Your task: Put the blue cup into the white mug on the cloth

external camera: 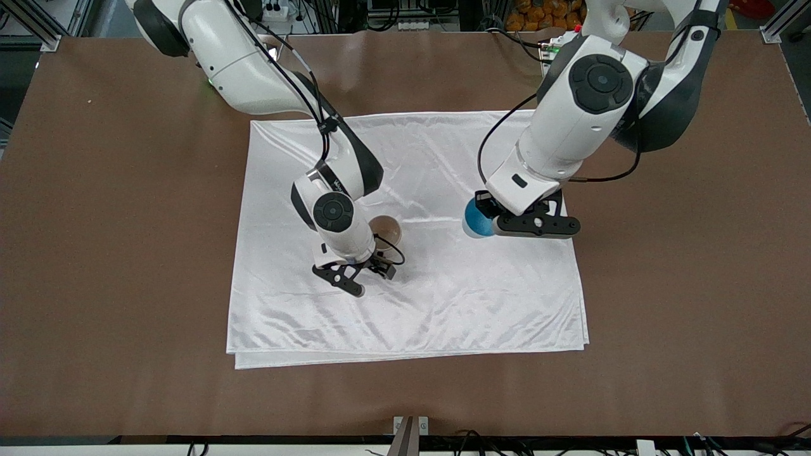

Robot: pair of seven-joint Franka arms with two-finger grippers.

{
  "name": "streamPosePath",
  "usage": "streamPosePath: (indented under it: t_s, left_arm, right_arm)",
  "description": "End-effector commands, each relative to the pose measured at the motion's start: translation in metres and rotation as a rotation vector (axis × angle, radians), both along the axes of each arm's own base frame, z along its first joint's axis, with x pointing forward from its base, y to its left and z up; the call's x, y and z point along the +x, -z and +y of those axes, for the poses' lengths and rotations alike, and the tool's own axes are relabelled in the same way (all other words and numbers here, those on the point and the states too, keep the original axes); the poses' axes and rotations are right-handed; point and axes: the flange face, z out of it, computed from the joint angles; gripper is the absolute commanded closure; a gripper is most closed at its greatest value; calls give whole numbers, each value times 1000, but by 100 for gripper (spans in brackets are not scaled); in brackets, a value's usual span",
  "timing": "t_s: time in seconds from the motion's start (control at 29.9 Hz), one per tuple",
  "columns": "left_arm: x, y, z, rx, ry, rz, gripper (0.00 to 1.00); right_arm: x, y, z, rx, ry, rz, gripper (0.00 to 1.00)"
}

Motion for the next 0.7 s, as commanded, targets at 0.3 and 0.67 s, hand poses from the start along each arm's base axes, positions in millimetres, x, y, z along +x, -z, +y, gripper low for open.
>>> streamPosePath:
  t_s: [0.3, 0.67]
  left_arm:
    - [-13, 9, -43, 3, -52, 24, 100]
    - [-33, 41, -94, 31, -54, 20, 100]
  right_arm:
    - [53, -2, -92, -93, -145, -32, 0]
    - [70, -5, -162, -128, -318, 68, 0]
